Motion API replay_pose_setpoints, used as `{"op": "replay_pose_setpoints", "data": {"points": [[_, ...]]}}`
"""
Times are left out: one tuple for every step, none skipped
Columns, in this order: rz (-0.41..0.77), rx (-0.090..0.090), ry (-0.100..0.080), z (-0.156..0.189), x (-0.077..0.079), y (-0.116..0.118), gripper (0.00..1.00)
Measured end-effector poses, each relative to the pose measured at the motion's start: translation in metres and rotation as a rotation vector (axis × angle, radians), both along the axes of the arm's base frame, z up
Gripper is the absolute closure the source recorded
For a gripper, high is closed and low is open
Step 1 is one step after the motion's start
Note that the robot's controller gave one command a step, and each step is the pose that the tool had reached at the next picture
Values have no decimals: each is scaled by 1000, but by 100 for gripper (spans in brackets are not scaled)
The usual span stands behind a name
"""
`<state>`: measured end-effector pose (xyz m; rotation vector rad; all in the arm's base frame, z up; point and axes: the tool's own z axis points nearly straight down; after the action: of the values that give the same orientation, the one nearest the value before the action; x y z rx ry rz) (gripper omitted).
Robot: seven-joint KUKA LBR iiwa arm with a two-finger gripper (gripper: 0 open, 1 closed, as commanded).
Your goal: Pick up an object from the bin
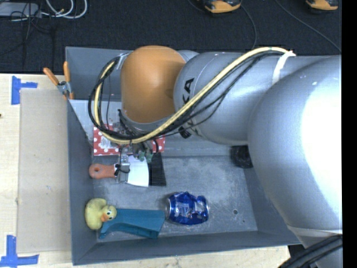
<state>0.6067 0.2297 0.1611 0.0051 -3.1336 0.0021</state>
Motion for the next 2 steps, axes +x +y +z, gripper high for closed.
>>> {"op": "replay_pose_setpoints", "data": {"points": [[-5,1,-7,5,2,-1,0],[-79,1,2,-83,14,5,0]]}}
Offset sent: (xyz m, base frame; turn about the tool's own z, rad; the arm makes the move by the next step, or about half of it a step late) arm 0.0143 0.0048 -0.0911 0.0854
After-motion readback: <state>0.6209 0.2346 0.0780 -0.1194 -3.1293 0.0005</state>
